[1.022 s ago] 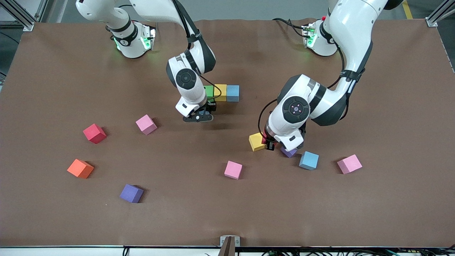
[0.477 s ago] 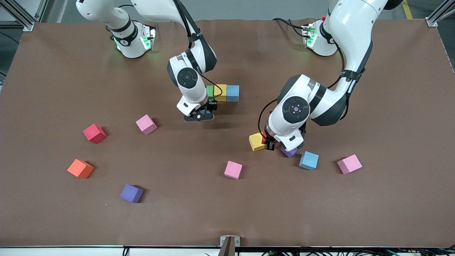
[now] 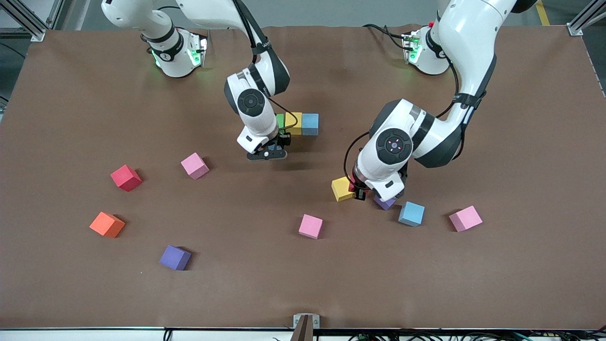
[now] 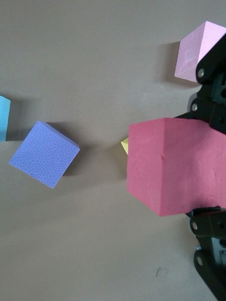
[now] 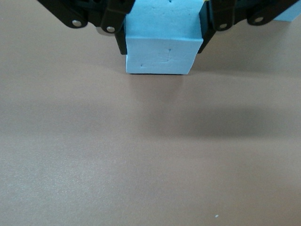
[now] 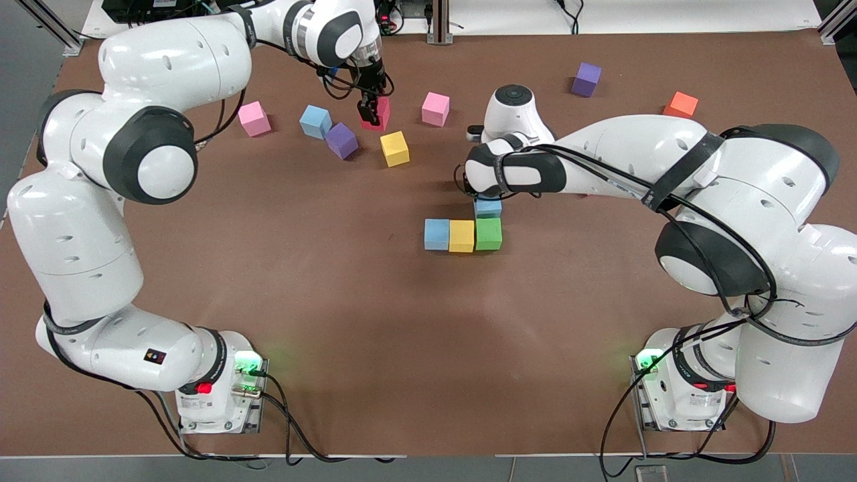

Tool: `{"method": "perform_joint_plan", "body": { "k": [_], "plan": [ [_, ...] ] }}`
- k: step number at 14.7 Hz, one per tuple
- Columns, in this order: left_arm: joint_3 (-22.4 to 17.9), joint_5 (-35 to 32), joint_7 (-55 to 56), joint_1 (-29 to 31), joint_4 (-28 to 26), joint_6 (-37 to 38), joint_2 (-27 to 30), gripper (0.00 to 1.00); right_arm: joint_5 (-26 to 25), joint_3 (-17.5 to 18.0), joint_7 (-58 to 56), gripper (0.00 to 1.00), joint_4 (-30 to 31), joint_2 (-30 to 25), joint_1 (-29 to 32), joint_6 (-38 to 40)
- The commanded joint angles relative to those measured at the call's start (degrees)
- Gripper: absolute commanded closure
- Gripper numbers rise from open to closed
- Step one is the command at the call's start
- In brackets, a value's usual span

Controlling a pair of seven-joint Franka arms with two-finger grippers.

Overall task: Arrange 11 blocks into digit 3
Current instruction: 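Lower the cyan cube beside the green cube and open the right gripper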

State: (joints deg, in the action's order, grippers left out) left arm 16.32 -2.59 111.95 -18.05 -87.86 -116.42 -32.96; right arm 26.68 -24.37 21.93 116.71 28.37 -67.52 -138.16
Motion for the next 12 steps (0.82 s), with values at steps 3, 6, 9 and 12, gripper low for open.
{"method": "perform_joint_plan", "body": {
  "k": [3, 6, 9, 12],
  "plan": [
    [0.0, 0.0, -0.7, 0.1, -0.3, 1.0, 0.8, 1.0, 0.8, -0.2, 0.6, 0.66, 2.9, -1.9, -0.9, -0.9],
    [0.0, 0.0, -0.7, 0.1, -0.3, 1.0, 0.8, 1.0, 2.0, -0.2, 0.6, 0.66, 3.1, -1.9, -1.3, -0.8],
    [0.0, 0.0, -0.7, 0.1, -0.3, 1.0, 0.8, 1.0, 2.9, -0.2, 0.6, 0.66, 3.1, -1.9, -1.2, -0.7],
    [0.0, 0.0, -0.7, 0.1, -0.3, 1.0, 0.8, 1.0, 2.9, -0.2, 0.6, 0.65, 3.1, -1.9, -1.3, -0.8]
  ]
}}
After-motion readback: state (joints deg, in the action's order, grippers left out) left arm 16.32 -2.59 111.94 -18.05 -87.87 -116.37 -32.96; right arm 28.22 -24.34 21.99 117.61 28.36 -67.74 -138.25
